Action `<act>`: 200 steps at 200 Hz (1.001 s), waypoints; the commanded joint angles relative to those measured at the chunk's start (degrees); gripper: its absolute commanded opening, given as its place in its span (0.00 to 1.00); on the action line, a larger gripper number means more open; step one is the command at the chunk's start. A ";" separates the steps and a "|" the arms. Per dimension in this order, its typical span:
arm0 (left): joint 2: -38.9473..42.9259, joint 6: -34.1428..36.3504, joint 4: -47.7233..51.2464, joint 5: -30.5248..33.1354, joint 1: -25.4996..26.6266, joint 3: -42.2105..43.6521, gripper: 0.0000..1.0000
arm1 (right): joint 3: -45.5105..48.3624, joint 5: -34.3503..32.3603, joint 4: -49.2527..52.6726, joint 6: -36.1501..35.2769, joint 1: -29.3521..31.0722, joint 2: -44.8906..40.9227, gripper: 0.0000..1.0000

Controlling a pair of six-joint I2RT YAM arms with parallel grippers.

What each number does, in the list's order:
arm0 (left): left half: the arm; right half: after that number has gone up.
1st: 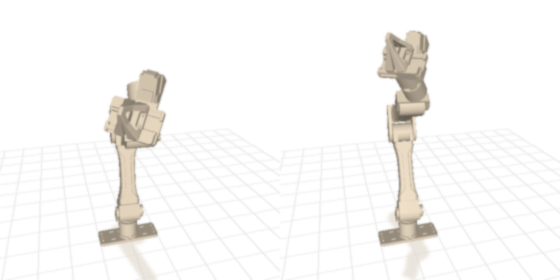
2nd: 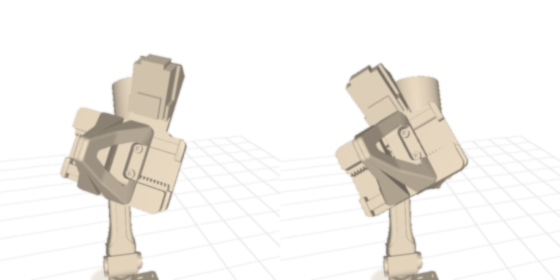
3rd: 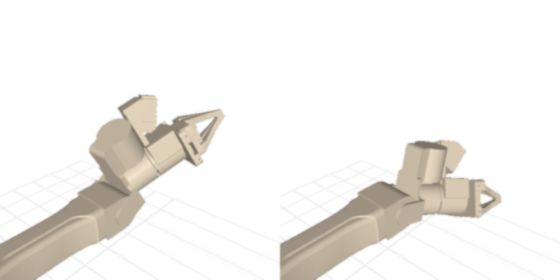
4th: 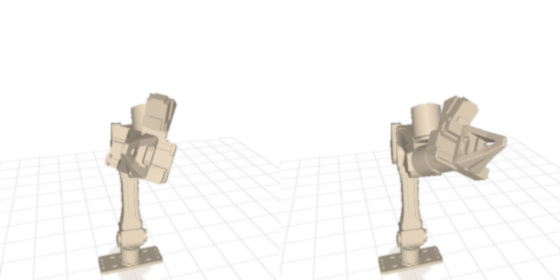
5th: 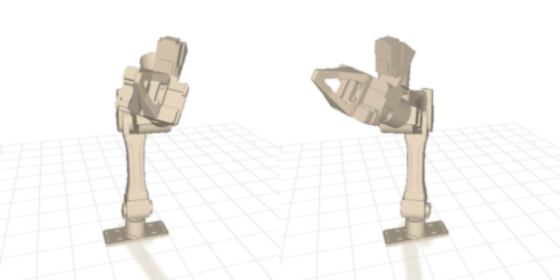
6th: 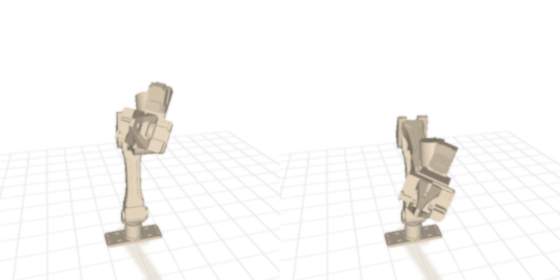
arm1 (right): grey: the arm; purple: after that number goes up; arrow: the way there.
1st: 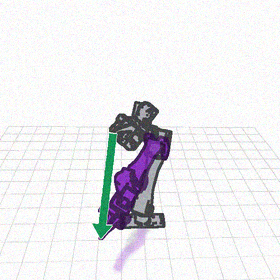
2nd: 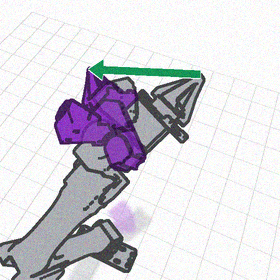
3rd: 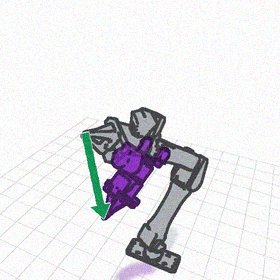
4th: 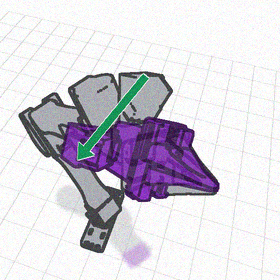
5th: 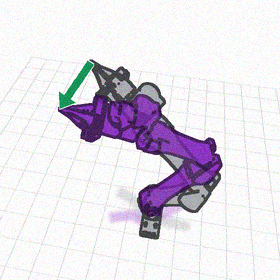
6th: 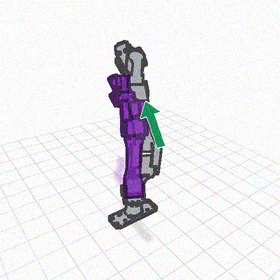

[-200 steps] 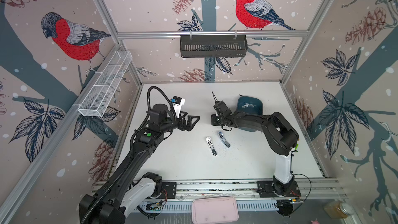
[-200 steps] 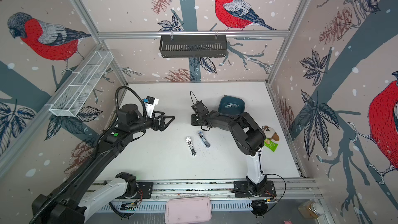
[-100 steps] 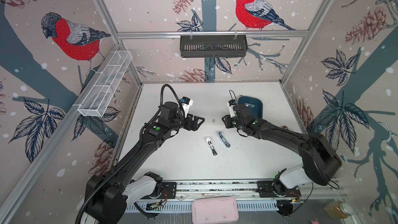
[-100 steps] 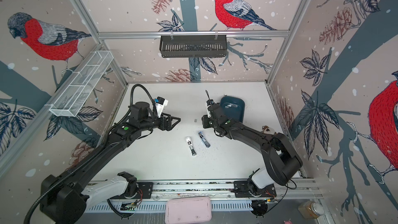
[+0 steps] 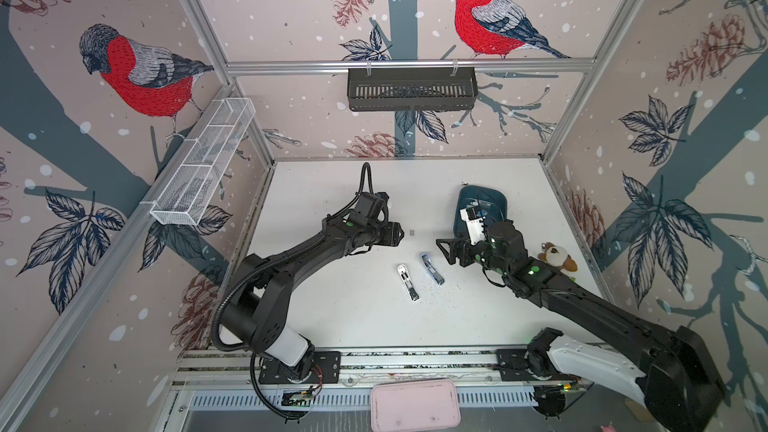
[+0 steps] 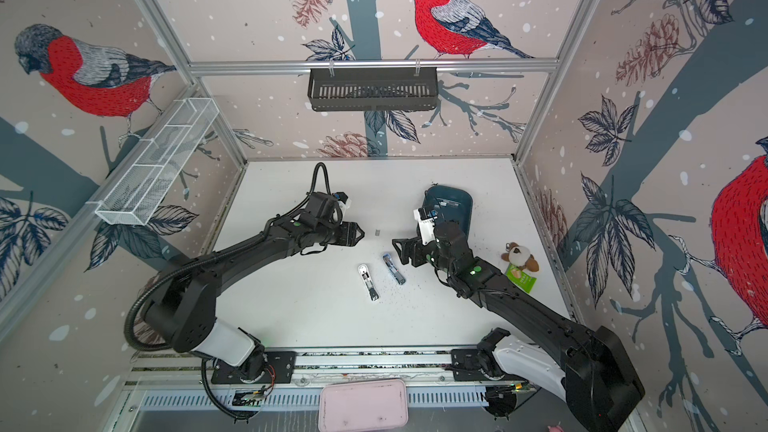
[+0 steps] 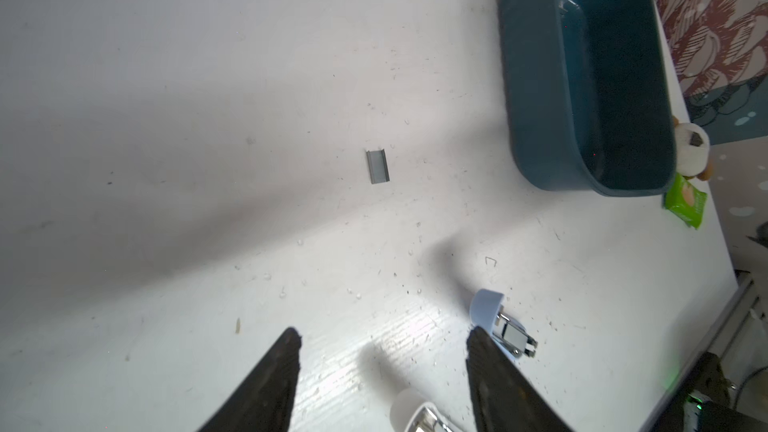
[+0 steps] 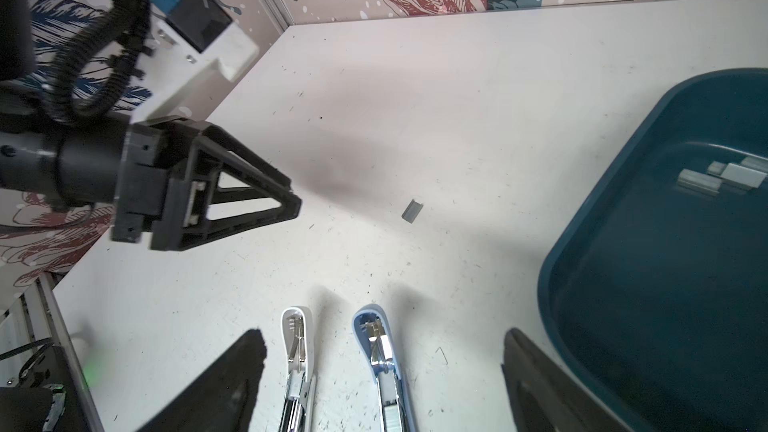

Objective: Load the staples into the stapler
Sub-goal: 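Lower the left gripper over the strip while the right gripper withdraws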

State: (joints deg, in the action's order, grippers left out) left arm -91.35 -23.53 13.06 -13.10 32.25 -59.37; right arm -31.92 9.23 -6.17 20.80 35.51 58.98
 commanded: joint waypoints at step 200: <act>-25.95 -1.43 8.47 10.17 5.80 -23.36 0.33 | 13.77 -7.04 -19.31 -0.12 -0.26 -6.40 0.99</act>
State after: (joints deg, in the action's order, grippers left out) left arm -116.29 -24.18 19.97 -4.10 37.67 -81.71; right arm -18.04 3.49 -23.66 20.84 35.22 52.80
